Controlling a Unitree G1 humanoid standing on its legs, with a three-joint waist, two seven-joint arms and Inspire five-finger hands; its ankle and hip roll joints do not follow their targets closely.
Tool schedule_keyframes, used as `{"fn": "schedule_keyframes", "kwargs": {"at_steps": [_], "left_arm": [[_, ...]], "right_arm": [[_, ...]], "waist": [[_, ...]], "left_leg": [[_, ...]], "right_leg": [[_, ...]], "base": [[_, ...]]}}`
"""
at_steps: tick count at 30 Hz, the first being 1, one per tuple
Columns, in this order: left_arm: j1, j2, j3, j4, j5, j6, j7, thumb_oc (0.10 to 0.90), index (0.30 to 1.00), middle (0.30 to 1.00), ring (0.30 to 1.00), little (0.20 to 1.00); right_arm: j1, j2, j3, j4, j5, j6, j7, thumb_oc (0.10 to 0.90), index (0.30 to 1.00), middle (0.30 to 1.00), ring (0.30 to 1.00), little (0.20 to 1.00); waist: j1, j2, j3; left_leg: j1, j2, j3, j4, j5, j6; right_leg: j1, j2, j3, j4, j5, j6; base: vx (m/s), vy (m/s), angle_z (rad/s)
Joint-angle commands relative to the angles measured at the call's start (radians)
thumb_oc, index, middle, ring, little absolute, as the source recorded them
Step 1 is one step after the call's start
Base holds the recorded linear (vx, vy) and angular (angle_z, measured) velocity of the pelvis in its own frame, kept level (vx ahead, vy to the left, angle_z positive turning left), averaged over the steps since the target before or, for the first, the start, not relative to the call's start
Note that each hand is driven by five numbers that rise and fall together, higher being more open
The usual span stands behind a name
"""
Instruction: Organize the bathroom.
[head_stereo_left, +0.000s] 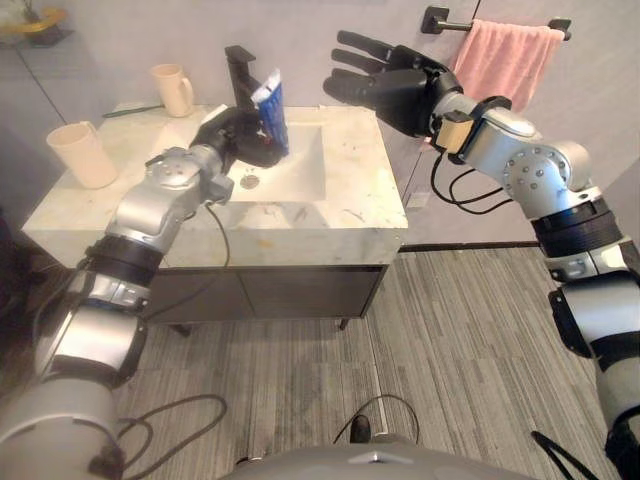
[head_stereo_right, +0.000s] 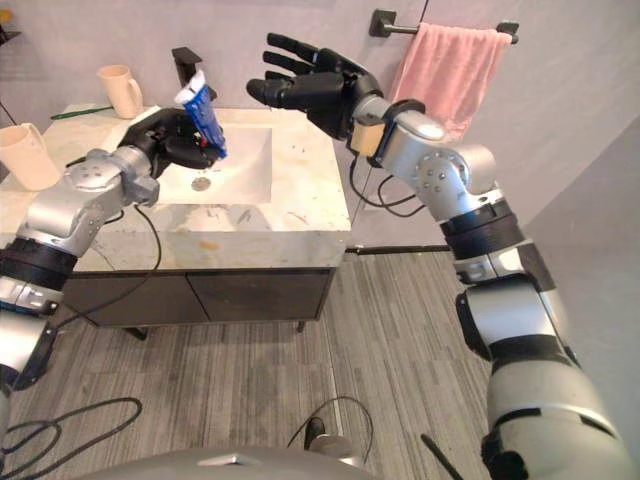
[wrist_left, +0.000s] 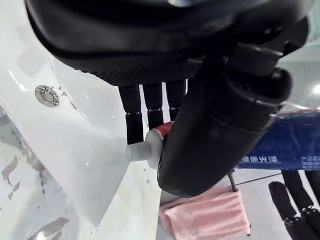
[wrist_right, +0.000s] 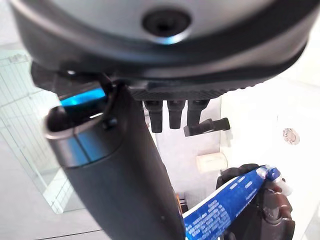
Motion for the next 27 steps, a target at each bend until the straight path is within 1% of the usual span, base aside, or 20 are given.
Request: {"fn": "schedule_keyframes", "kwargs": {"at_steps": [1, 6, 10, 17, 27], "left_arm": [[-0.155, 0.059, 0.032, 0.017, -0.056, -0.092, 0.014, 0.400, 0.300, 0.300, 0.300, 0.300], [-0.210, 0.048, -0.002, 0.064, -0.063, -0.100, 0.034, 0.400, 0.300, 0.300, 0.300, 0.300], [-0.245, 0.043, -0.022, 0.084, -0.069, -0.113, 0.058, 0.400, 0.300, 0.300, 0.300, 0.300], [-0.282, 0.035, -0.052, 0.112, -0.070, -0.118, 0.056, 0.400, 0.300, 0.300, 0.300, 0.300], [-0.315, 0.006, -0.080, 0.146, -0.076, -0.100, 0.051, 0.400, 0.300, 0.300, 0.300, 0.300]], "right_arm": [[-0.134, 0.053, 0.012, 0.074, -0.030, -0.132, 0.032, 0.800, 0.900, 0.900, 0.900, 0.900], [-0.150, 0.074, 0.031, 0.093, -0.040, -0.126, 0.034, 0.800, 0.900, 0.900, 0.900, 0.900], [-0.152, 0.086, 0.044, 0.102, -0.040, -0.104, 0.029, 0.800, 0.900, 0.900, 0.900, 0.900], [-0.164, 0.102, 0.065, 0.116, -0.047, -0.125, 0.048, 0.800, 0.900, 0.900, 0.900, 0.900], [-0.193, 0.134, 0.082, 0.140, -0.063, -0.155, 0.047, 0.800, 0.900, 0.900, 0.900, 0.900]], "waist": [[-0.001, -0.021, -0.182], [-0.004, -0.017, -0.186], [-0.007, -0.015, -0.186], [-0.008, -0.016, -0.190], [-0.008, -0.015, -0.194]], "left_leg": [[0.006, -0.069, -0.022, 0.024, -0.067, 0.103], [0.005, -0.070, -0.021, 0.021, -0.064, 0.103], [0.005, -0.071, -0.022, 0.019, -0.061, 0.103], [0.005, -0.074, -0.023, 0.022, -0.062, 0.105], [0.003, -0.076, -0.024, 0.031, -0.067, 0.109]], "right_leg": [[-0.009, -0.004, 0.143, -0.014, -0.029, 0.070], [-0.010, -0.003, 0.147, -0.014, -0.028, 0.071], [-0.010, -0.004, 0.148, -0.014, -0.028, 0.072], [-0.009, -0.005, 0.149, -0.014, -0.026, 0.073], [-0.009, -0.003, 0.157, -0.014, -0.024, 0.073]], "base": [[0.00, -0.004, -0.09], [0.00, -0.002, -0.05], [0.00, 0.000, 0.00], [0.00, 0.000, 0.00], [0.00, -0.001, 0.00]]}}
